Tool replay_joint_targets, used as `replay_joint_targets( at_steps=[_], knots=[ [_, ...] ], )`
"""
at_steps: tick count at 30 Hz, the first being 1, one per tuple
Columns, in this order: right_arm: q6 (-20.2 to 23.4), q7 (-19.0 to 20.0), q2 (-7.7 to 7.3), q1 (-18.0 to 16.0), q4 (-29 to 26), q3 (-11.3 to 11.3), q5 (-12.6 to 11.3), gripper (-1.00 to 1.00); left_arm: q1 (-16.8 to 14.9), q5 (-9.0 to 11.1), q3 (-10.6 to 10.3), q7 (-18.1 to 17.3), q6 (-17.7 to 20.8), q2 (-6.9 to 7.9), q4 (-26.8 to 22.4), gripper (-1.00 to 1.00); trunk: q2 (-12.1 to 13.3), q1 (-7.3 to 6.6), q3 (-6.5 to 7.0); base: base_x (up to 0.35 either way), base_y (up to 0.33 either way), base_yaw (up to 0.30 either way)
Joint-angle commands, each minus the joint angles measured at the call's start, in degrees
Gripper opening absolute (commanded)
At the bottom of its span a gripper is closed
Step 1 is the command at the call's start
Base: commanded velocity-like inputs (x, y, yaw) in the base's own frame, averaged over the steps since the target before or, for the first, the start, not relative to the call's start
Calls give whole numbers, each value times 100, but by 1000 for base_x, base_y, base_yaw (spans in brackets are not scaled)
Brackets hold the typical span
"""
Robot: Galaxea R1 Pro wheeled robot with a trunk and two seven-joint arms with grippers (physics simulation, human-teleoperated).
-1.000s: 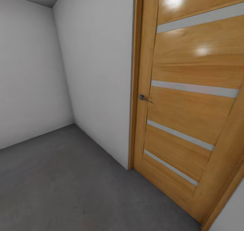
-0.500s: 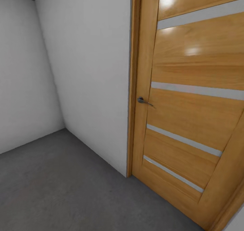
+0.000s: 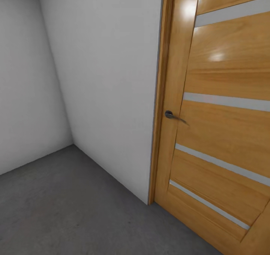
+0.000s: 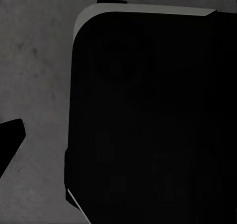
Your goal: Move the two storage containers from the living room to the garage. In the garage, place one container on the floor and stack the other container on top of it (either order is fine).
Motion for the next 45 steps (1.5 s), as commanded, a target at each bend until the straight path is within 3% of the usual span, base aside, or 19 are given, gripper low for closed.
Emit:
replay_joint_targets(
  at_steps=[1, 14, 45],
  knots=[
    [-22, -1, -1, -1, 4, 2, 22, 100, -1, 57, 1, 1, -14, -1, 1, 100, -2, 3, -4, 275, 226, 0],
    [-45, -1, -1, -1, 4, -56, -22, 100, -1, 48, 5, 14, -28, -9, -2, 100, -2, 3, -4, 79, 49, -54],
    [-17, -1, 1, -1, -5, -98, -23, 100, -1, 54, 20, 36, -37, -13, -7, 100, -2, 3, -4, 0, 0, -280]
  ],
)
